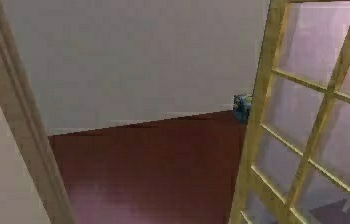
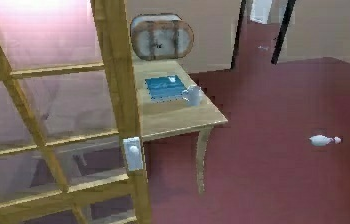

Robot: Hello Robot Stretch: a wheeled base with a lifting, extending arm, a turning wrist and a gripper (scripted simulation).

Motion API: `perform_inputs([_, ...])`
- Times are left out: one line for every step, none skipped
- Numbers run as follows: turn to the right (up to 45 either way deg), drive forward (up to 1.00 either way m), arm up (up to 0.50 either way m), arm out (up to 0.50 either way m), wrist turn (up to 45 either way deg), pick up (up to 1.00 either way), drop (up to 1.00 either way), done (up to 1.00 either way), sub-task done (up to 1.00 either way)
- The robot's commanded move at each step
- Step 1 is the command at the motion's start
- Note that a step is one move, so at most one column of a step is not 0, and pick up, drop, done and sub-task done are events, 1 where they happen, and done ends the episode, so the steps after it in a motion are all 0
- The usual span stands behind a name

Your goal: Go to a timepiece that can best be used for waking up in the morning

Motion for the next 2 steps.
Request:
perform_inputs([0.0, 1.00, 0.00, 0.00, 0.0, 0.00, 0.00, 0.00, 0.00])
perform_inputs([45.0, 0.00, 0.00, 0.00, 0.0, 0.00, 0.00, 0.00, 0.00])
